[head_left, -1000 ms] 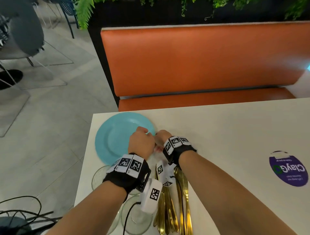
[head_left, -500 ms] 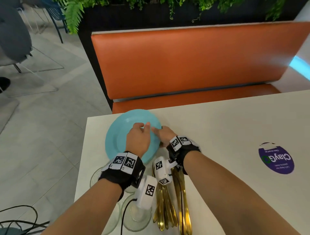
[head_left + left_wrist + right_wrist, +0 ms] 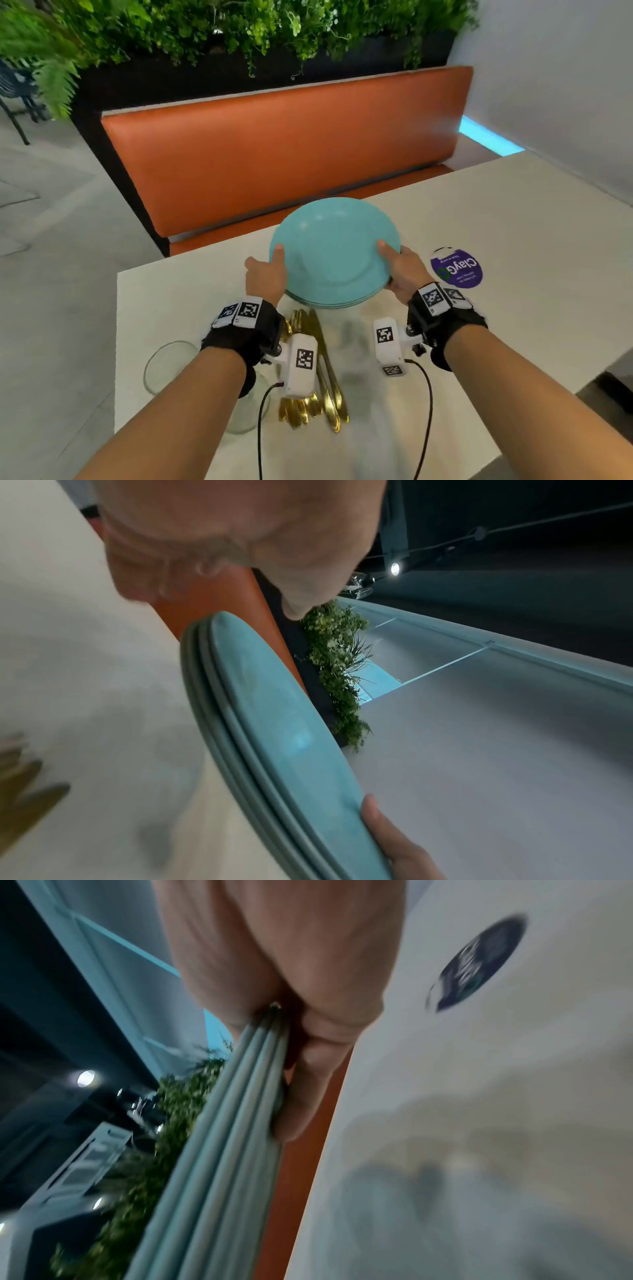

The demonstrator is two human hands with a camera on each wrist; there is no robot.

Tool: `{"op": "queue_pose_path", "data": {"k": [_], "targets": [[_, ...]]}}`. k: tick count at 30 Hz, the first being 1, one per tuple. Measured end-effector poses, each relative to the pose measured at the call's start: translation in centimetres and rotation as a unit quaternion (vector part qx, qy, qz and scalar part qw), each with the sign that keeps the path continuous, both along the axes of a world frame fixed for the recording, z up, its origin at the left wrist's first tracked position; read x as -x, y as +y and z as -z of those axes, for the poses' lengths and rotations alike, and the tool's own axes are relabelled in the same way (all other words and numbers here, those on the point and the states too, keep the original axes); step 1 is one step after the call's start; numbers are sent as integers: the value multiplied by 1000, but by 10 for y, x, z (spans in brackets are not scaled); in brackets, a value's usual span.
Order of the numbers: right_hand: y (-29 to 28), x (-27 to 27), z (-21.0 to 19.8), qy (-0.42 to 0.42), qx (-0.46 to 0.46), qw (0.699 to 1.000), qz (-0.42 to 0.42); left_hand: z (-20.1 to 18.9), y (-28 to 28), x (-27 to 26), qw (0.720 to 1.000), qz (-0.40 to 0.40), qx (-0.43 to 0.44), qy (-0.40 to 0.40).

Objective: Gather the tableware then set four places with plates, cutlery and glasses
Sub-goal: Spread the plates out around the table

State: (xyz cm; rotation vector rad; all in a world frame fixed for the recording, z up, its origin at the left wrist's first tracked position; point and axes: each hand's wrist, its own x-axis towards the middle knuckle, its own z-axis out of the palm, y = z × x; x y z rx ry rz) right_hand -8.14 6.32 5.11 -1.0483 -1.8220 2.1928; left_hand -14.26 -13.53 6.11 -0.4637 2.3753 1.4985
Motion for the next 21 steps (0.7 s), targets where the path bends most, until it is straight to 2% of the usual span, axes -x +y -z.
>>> {"op": "queue_pose_path", "data": {"k": [2, 6, 11, 13, 16, 18, 21], "targets": [[12, -32, -6, 12, 14, 999, 29, 2, 16, -14, 997, 37, -68, -21], [27, -96, -2, 19, 38, 996, 78, 21, 41, -44, 985, 91, -137, -52], [41, -167, 11, 11, 47, 992, 118, 30, 68, -90, 940, 114, -297, -120], [44, -189, 12, 11, 36, 990, 135, 32, 78, -107, 935, 123, -306, -133], [51, -209, 11, 12, 3, 986, 166, 33, 95, -124, 941, 127, -294, -113], [62, -215, 12, 3, -42, 979, 198, 34, 106, -131, 941, 125, -297, -105], [82, -217, 9, -54, -152, 962, 218, 34, 122, -137, 940, 131, -299, -102]]}}
